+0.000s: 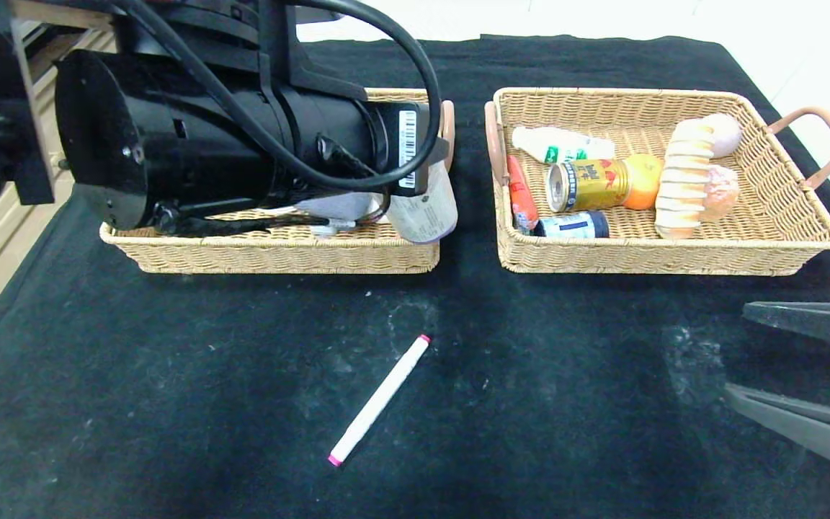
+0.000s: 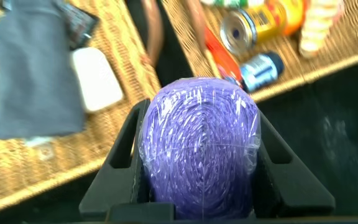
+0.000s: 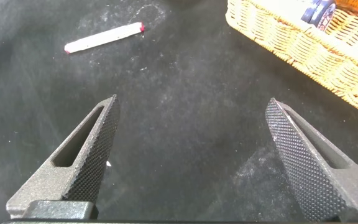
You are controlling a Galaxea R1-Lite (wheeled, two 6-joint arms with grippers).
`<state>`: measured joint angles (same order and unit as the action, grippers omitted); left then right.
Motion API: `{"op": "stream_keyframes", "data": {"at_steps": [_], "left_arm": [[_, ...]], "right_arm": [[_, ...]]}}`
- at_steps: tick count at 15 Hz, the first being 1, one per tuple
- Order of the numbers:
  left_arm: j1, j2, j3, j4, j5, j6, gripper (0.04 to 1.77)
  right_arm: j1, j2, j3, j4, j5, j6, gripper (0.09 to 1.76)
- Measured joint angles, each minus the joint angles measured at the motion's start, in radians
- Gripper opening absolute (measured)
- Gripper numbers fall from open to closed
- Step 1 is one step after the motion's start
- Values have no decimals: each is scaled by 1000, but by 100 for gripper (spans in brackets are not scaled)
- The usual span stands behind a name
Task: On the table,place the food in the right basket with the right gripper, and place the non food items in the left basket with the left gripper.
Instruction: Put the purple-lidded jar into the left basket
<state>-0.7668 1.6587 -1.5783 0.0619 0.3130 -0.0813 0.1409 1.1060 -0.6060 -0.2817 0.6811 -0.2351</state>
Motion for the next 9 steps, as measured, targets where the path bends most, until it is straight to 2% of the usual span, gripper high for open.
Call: {"op": "stream_keyframes", "data": {"at_steps": [4, 9], "left_arm": [[93, 14, -37, -47, -74, 1, 88], [176, 75, -128, -54, -125, 5, 88]], "right_arm": [[0, 1, 0, 0, 0, 0, 171], [-1, 2, -2, -1, -1, 0, 171]]}}
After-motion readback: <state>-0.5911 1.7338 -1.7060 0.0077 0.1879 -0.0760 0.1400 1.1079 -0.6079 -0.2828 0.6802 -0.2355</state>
